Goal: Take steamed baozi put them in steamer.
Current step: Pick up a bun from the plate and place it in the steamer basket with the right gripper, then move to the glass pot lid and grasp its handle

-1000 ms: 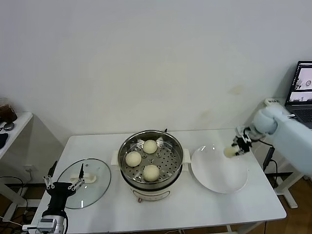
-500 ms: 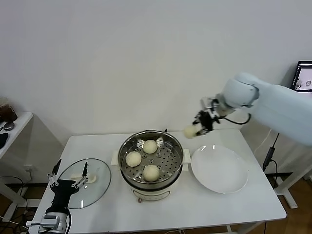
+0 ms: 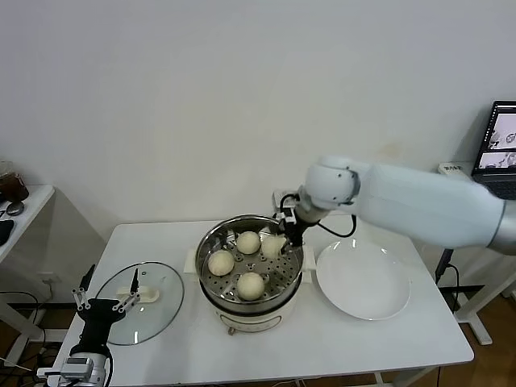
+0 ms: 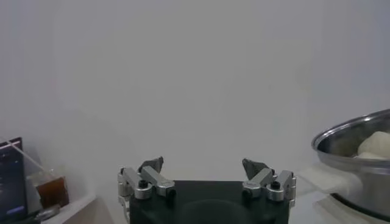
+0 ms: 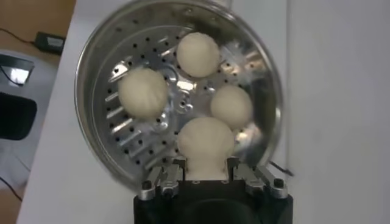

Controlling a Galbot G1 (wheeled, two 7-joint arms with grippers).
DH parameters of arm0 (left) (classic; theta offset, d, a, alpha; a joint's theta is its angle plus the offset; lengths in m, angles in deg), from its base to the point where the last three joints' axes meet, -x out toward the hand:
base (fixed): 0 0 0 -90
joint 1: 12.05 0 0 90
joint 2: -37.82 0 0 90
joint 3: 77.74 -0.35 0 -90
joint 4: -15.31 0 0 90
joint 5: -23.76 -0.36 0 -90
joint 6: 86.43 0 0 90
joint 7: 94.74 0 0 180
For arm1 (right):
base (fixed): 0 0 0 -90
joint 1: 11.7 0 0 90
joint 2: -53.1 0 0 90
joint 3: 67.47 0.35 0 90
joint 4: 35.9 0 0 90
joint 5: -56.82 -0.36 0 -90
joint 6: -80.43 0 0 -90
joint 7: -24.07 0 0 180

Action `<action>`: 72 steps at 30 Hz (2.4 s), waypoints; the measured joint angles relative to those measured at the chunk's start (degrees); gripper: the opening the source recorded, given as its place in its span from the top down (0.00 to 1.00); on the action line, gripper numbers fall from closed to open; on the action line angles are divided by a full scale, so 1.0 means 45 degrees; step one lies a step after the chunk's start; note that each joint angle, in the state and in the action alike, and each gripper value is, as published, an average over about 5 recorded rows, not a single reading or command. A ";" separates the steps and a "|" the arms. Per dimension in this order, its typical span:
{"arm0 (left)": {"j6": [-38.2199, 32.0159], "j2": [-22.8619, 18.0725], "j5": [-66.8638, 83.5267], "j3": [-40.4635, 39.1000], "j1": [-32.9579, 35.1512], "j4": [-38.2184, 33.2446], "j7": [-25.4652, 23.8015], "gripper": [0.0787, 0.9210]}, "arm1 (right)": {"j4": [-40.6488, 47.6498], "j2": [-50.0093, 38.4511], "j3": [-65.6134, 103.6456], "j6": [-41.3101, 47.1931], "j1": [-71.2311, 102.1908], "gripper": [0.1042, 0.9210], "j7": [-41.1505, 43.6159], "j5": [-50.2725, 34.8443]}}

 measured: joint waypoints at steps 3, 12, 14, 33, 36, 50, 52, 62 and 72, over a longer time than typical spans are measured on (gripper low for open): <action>-0.0013 -0.0046 -0.0001 0.0001 -0.0018 0.0045 0.0001 0.12 | 0.0202 0.0201 -0.0031 0.0222 0.0347 0.61 -0.0201 0.0111; -0.0024 -0.0085 -0.0029 -0.0002 -0.0008 0.0035 0.0004 0.12 | 0.0623 0.0354 0.0129 0.0560 0.1260 0.59 -0.0676 0.0585; -0.0024 -0.0091 -0.0039 0.0001 0.0001 0.0009 0.0005 0.12 | 0.0634 0.0341 0.0205 0.0585 0.1367 0.54 -0.0758 0.0612; -0.0060 -0.0114 -0.0007 0.0000 0.0010 -0.0105 -0.0044 0.12 | -0.0669 -0.0627 0.1564 0.0763 0.1306 0.12 -0.1323 0.0155; -0.0142 -0.0093 0.0098 -0.0043 0.0058 -0.0165 -0.0125 0.12 | -0.1127 -0.1029 0.2075 0.0519 0.1546 0.12 -0.1848 -0.0062; -0.0212 -0.0259 0.0299 -0.0287 0.0190 -0.0577 -0.0177 0.12 | -0.3182 -0.3405 0.8799 -0.3110 0.9050 0.12 -0.6902 0.0419; -0.0176 -0.0308 0.0213 -0.0377 0.0191 -0.0651 -0.0179 0.12 | -0.3252 -0.3325 1.0306 -0.4009 1.0755 0.12 -0.7341 0.1002; 0.0167 -0.0385 -0.0426 -0.0773 0.0093 -0.0605 -0.0049 0.12 | -0.3243 -0.0762 1.7579 -0.9060 1.8752 0.12 -0.8281 0.4001; 0.0322 -0.0225 -0.2848 -0.0673 -0.0063 0.0151 0.0674 0.12 | -0.3842 0.2742 2.3053 -1.1795 2.4395 0.12 -0.8458 0.5015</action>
